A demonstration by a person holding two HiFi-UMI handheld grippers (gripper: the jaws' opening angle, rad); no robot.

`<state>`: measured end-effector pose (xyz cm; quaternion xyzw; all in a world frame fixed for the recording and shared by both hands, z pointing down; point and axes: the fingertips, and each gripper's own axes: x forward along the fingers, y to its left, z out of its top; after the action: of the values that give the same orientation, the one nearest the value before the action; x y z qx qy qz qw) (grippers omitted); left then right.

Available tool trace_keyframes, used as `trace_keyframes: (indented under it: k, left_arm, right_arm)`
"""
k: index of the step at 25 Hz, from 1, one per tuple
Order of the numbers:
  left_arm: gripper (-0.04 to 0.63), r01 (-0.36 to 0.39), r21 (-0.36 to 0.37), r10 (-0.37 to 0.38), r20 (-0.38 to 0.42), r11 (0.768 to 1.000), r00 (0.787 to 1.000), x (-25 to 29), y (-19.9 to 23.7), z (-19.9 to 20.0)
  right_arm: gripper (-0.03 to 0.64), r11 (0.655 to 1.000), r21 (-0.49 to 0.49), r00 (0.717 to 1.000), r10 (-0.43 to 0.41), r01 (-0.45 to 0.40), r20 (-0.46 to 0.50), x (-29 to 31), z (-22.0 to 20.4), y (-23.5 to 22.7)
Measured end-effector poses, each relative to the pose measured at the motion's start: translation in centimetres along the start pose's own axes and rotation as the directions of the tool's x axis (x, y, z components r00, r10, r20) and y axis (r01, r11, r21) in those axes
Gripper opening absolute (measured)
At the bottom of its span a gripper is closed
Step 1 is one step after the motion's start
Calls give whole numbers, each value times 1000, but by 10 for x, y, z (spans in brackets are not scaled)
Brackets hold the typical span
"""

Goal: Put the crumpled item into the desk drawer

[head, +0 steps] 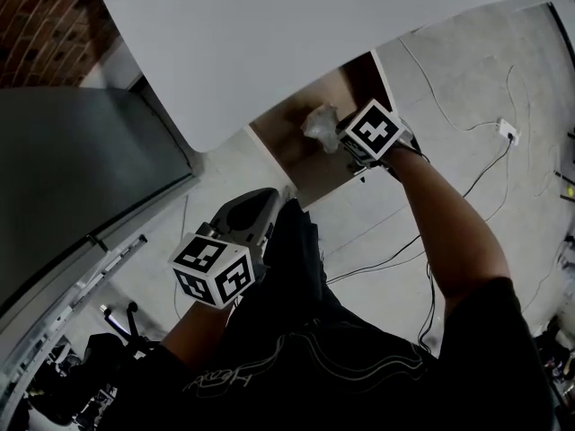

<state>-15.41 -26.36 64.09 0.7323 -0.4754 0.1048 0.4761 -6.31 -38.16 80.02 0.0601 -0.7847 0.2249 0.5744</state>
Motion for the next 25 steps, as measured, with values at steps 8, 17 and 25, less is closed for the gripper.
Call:
trace_keyframes:
  k: [8, 17, 25]
  left_arm:
    - [23, -21, -27, 21, 3, 999, 1000, 3, 16, -3]
    - [23, -44, -35, 45, 14, 998, 999, 1, 25, 1]
    - [23, -33, -12, 34, 23, 999, 999, -5, 5, 6]
  right_arm:
    - [46, 999, 2, 996, 39, -39, -78, 29, -7, -14]
    - [62, 999, 10, 994, 51, -50, -94, 32, -5, -18]
    - [193, 998, 3, 998, 60, -60, -15, -7, 4, -1]
